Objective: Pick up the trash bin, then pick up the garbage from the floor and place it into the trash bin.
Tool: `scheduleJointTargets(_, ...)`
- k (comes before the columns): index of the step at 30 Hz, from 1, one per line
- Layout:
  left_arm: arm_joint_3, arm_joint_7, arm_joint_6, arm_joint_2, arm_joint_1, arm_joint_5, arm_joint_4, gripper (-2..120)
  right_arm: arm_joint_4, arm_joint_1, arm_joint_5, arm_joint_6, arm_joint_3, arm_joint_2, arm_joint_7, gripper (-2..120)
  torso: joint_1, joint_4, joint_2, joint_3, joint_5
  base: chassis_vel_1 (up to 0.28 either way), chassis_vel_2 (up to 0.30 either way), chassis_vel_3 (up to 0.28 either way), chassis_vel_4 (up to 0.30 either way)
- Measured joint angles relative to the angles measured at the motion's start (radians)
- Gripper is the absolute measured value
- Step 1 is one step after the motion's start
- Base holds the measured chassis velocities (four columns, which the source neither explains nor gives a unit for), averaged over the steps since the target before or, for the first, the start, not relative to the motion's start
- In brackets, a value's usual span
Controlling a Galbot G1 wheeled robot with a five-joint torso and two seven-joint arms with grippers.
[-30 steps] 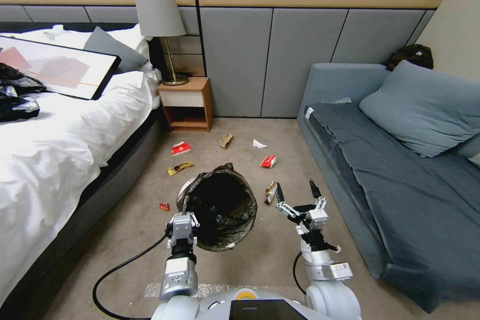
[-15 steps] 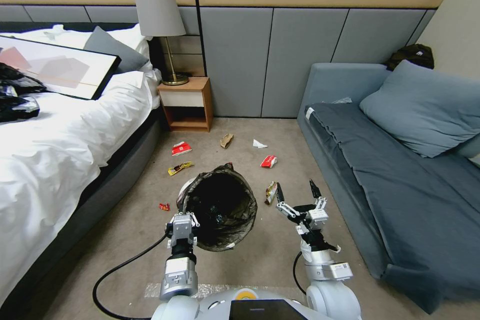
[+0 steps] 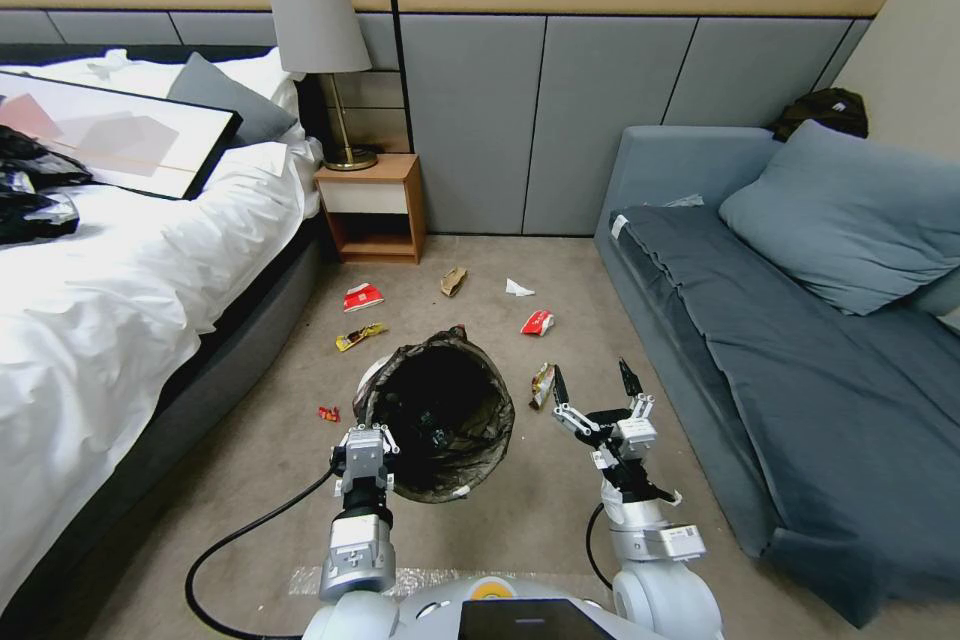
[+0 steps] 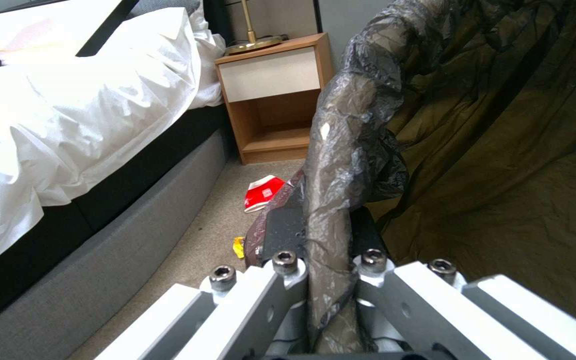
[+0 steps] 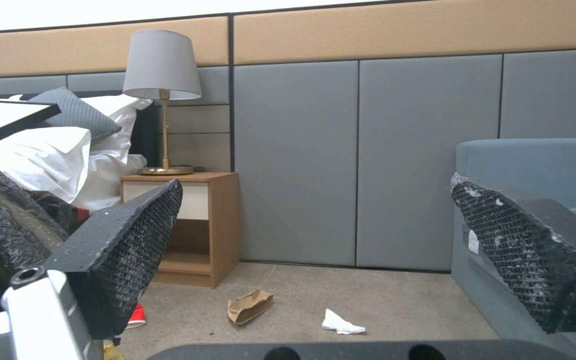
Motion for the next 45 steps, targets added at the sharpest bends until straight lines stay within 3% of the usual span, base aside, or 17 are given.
scheduleJointTargets(45, 0.000, 0.000, 0.000, 0.000, 0.000, 0.000, 0.000, 0, 0.000, 0.000, 0.000, 0.000, 0.000, 0.000, 0.000, 100, 0.000, 0.0000, 0.000, 0.000, 0.0000, 0.000, 0.000, 0.000, 0.000)
